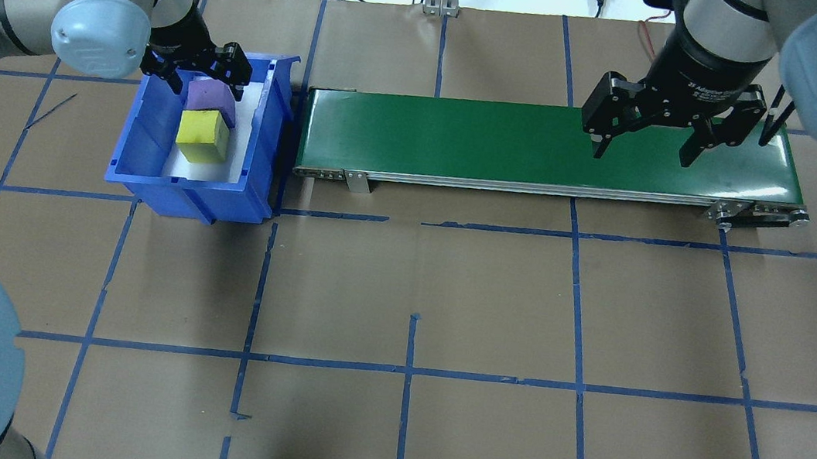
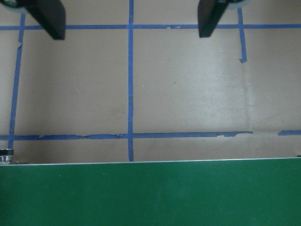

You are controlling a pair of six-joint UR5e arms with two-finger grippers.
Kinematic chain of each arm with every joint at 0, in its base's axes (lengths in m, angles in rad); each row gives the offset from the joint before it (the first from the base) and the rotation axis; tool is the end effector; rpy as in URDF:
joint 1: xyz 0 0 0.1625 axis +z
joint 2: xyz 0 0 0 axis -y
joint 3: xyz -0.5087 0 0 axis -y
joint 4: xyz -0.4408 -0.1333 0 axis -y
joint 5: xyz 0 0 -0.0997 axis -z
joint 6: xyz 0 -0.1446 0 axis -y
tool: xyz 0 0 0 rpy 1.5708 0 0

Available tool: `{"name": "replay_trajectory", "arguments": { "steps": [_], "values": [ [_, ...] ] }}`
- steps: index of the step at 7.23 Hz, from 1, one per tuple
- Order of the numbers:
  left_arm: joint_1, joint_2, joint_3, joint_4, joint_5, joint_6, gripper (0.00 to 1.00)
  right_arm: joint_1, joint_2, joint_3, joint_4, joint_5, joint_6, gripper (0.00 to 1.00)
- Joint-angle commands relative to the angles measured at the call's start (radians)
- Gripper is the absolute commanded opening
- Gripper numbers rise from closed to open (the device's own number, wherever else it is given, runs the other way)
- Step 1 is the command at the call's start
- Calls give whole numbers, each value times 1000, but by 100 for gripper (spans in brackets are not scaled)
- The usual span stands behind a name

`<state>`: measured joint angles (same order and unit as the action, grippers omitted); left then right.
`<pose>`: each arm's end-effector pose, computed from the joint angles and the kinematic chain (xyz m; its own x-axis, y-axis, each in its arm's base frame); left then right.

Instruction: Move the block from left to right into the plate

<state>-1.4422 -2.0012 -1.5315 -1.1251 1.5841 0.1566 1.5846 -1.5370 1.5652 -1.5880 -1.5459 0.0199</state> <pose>-0.0370 -0.7380 0.3178 -0.9994 0.0271 -0.0216 0.0282 0.9983 -0.0518 0.1446 -0.5540 0.5128 -0.9997 0.0064 -0.0247 0.0061 0.9999 0.0115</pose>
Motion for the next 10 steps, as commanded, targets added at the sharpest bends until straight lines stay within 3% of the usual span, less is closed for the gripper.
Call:
{"name": "replay_trajectory", "arguments": {
  "steps": [1,3,5,10],
  "values": [
    [12,-24,-18,25,1,1,100,0,0,-1,0,0,0,100],
    [20,-28,-51,47,4,4,99,0,0,-1,-1,0,0,100],
    [22,-30,-62,87,42,4,100,0,0,-1,0,0,0,100],
    [22,-56,-81,93,43,3,97,0,0,-1,0,0,2,100]
  ]
}}
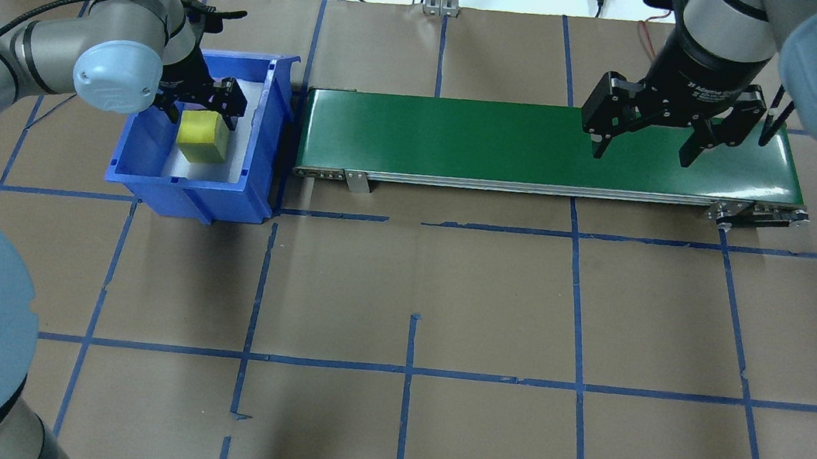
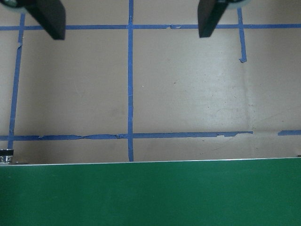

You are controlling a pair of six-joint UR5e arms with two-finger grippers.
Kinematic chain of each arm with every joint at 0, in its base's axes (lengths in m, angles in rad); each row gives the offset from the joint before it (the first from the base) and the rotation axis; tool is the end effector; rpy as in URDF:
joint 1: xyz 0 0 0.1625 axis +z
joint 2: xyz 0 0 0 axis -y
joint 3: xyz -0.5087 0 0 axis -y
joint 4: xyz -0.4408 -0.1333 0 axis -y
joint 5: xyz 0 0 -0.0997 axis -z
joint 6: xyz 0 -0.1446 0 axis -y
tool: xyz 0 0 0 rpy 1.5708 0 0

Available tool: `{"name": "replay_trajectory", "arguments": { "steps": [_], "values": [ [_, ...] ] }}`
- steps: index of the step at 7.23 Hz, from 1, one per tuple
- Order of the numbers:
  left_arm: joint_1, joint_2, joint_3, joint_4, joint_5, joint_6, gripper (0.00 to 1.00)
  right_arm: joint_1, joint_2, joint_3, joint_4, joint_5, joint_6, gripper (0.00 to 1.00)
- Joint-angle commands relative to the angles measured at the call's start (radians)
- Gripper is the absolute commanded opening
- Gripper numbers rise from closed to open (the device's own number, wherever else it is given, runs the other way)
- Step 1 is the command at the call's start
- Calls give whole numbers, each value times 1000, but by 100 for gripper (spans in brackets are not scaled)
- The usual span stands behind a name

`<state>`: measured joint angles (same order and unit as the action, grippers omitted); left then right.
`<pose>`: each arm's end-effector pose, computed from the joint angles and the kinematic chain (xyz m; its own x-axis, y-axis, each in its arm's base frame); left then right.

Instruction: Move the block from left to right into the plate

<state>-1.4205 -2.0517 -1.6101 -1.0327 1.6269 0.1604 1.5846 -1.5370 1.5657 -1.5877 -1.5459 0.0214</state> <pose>-0.0160 -0.7307 0.2518 -0.9983 0.0093 -0.0582 0.0099 0.9999 -0.0087 0.1446 -0.5539 0.5125 -0.9997 0.0079 -0.0246 0.0076 0.9999 0.0123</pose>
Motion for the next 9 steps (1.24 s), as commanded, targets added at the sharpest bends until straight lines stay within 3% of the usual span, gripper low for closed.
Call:
{"name": "replay_trajectory", "arguments": {
  "steps": [1,2,3,4,6,9],
  "values": [
    [0,-8,-16,0,-2,-1,92,0,0,1,0,1,0,100],
    [0,-8,-13,2,-1,-2,75,0,0,1,0,0,0,100],
    [0,-8,-13,0,1,-1,37,0,0,1,0,1,0,100],
    [0,-1,5,-1,1,4,22,0,0,1,2,0,0,100],
    [-1,66,56,-22,17,4,19,0,0,1,0,0,0,100],
    [-67,169,148,-229,-18,-22,20,0,0,1,2,-8,0,100]
  ]
}}
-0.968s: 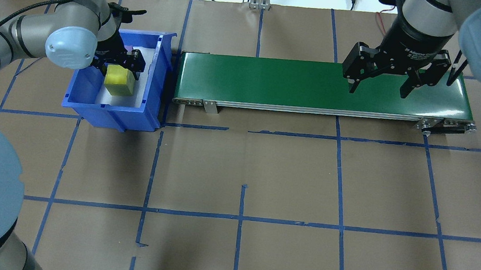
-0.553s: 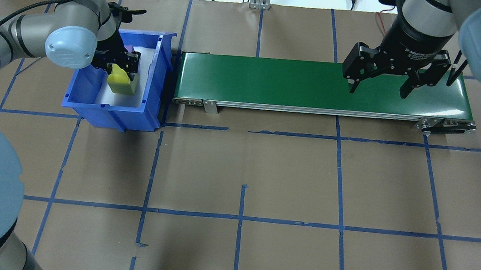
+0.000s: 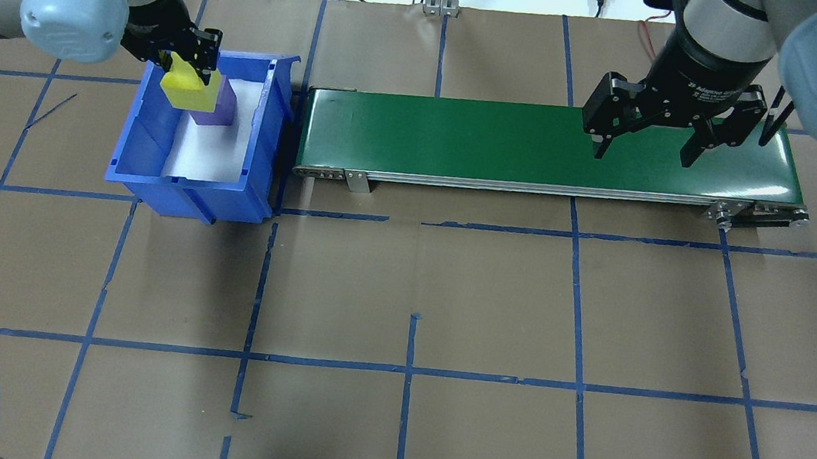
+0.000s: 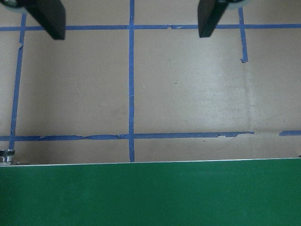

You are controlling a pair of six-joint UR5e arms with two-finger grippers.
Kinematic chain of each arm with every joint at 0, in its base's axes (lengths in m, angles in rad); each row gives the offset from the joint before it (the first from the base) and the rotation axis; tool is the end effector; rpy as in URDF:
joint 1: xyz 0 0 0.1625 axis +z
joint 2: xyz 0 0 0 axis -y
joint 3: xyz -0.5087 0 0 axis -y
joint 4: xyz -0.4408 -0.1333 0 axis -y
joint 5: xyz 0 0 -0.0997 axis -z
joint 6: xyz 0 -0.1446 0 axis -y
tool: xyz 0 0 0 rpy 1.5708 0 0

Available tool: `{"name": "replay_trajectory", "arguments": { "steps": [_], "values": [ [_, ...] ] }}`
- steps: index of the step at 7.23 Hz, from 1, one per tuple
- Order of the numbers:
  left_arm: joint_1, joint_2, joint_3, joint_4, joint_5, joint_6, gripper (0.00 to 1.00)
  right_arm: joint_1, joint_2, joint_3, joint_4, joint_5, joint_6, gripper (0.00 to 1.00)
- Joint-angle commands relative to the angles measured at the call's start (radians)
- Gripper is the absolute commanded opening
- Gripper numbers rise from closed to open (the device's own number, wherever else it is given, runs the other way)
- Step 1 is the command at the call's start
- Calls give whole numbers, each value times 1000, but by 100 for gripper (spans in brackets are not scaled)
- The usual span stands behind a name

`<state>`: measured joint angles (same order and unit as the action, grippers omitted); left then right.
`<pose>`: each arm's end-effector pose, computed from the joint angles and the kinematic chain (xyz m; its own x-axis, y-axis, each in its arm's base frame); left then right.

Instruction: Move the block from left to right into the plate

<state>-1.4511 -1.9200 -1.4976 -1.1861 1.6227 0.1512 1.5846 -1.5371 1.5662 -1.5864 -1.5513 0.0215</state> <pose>-0.0398 -0.7229 0.3876 -0.9974 0.0253 -0.0673 0.0319 0.9945 -0.0995 0.1438 -0.5536 0.5122 -0.9998 0.0080 -0.0192 0.0077 0.9999 0.0139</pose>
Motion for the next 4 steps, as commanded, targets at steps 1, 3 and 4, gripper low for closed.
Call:
{"name": "replay_trajectory", "arguments": {
  "steps": [1,3,4],
  "values": [
    [-57,33,54,-69,-91,-97,21,0,-2,0,0,-4,0,100],
    [-110,-14,74,9,-187,-204,21,0,-2,1,2,2,0,100],
    [-170,-58,77,69,-185,-249,23,0,-3,2,2,0,0,100]
  ]
}}
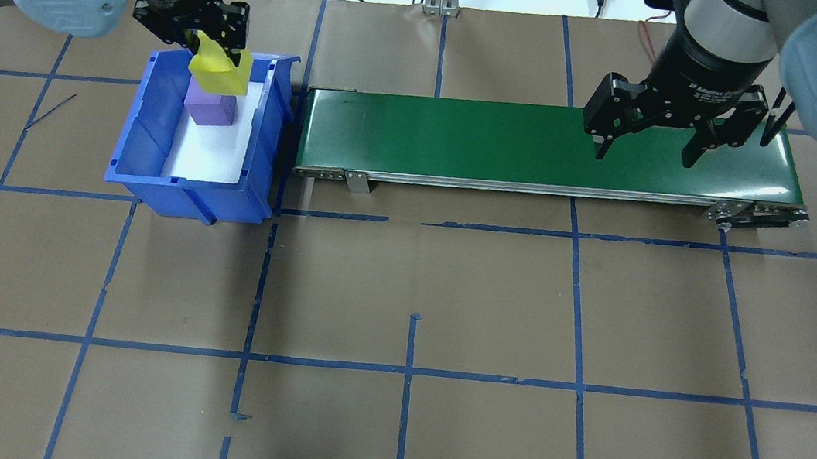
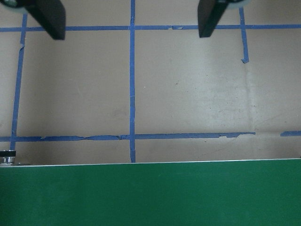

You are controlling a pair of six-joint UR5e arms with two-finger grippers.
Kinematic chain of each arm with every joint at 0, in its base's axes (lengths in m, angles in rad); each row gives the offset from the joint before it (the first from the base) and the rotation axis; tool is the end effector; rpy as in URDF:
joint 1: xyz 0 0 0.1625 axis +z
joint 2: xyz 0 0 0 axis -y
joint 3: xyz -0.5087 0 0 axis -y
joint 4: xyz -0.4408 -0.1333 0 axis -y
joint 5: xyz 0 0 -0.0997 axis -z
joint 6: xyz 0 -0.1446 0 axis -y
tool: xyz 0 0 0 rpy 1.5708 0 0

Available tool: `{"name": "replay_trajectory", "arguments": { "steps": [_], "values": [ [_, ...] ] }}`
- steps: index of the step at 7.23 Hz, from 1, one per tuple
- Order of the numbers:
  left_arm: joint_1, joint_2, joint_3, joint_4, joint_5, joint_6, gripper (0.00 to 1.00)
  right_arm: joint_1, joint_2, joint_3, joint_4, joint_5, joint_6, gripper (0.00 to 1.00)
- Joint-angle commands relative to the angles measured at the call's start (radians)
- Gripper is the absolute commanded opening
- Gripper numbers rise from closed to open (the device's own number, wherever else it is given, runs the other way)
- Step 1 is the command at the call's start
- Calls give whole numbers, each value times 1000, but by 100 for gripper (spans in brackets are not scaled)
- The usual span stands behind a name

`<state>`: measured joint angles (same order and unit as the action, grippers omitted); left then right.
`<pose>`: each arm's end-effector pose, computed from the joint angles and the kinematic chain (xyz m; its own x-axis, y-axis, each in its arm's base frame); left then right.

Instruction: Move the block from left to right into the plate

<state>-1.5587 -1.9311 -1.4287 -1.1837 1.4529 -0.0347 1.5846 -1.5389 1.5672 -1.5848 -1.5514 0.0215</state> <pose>-0.1414 -0.7339 0.4183 -0.9922 -0.0264 0.1217 -0.0464 0.9854 -0.1640 0.1437 -0.5525 0.5125 -0.9998 0.0080 -0.0191 0.0077 0.9999 0.0147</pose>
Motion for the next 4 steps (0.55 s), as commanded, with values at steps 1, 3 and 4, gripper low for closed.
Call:
{"name": "replay_trajectory", "arguments": {
  "steps": [1,3,4],
  "values": [
    [-92,-75,4,93,-14,-68,24,0,-1,1,0,1,0,100],
    [-98,-129,-5,102,-11,-62,26,0,-1,1,0,4,0,100],
    [-103,-132,-19,108,-11,-57,36,0,-1,1,0,4,2,100]
  ]
}}
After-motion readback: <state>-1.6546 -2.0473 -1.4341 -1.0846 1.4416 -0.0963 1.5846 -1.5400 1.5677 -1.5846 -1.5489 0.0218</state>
